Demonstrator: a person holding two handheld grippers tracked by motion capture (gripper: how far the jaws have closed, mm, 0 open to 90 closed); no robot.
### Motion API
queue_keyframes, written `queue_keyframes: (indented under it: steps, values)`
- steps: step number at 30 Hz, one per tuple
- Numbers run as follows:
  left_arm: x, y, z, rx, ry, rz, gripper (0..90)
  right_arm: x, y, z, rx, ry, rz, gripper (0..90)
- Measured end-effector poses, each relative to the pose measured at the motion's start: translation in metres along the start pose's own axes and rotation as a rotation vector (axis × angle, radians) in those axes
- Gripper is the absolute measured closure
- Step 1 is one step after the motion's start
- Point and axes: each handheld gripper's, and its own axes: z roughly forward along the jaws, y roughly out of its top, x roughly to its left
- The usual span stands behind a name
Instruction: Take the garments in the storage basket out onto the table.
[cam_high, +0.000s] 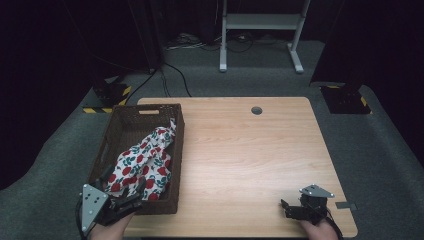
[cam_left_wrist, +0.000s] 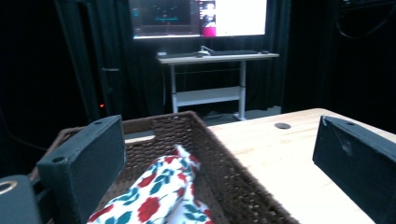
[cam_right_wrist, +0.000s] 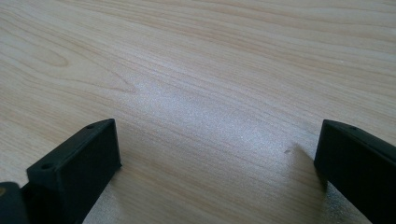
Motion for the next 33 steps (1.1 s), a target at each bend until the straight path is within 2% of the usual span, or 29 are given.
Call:
queue_keyframes:
  steps: [5,8,9,10,11,12,14,18,21,23,26,29,30,33]
  values:
    - [0.005,-0.004,0.002,0.011,0.012,-0.024,3.7,0.0,0.0,0.0,0.0,0.0,0.001,0.0]
    - [0.003,-0.003,0.007,0.025,-0.002,-0.029,3.8,0.0,0.0,0.0,0.0,-0.001,0.001,0.0]
    - [0.003,0.0,0.012,0.047,-0.03,-0.088,3.5,0.0,0.0,0.0,-0.001,-0.002,-0.001,0.0]
    - [0.003,0.0,0.012,0.047,-0.03,-0.088,3.0,0.0,0.0,0.0,-0.001,-0.002,-0.001,0.0]
    - [0.003,0.001,0.015,0.051,-0.048,-0.103,3.0,0.0,0.0,0.0,0.0,-0.003,0.0,0.0]
    - [0.002,0.002,0.018,0.071,-0.056,-0.08,3.0,0.0,0.0,0.0,-0.001,-0.001,-0.002,0.0]
    - [0.001,0.006,0.024,0.12,-0.044,-0.021,3.0,0.0,0.0,0.0,0.0,-0.001,-0.001,0.0]
    - [0.003,0.012,0.034,0.163,-0.056,-0.002,3.0,0.0,0.0,0.0,0.0,0.0,-0.004,0.0]
    - [0.007,0.015,0.043,0.234,-0.053,0.02,3.0,0.0,0.0,0.0,0.001,0.002,-0.002,0.0]
    - [0.009,0.017,0.049,0.277,-0.047,0.049,3.0,0.0,0.0,0.0,0.001,0.002,-0.003,0.0]
    - [0.011,0.02,0.057,0.319,-0.062,0.049,3.0,0.0,0.0,0.0,0.001,0.003,-0.003,0.0]
    - [0.015,0.023,0.067,0.354,-0.099,0.004,2.3,0.0,0.0,0.0,0.0,0.004,-0.004,0.0]
    - [0.017,0.024,0.07,0.37,-0.101,0.003,2.3,0.0,0.0,0.0,0.0,0.004,-0.004,0.0]
    - [0.019,0.026,0.082,0.421,-0.085,0.042,2.3,0.0,0.0,0.0,0.0,0.005,-0.004,0.0]
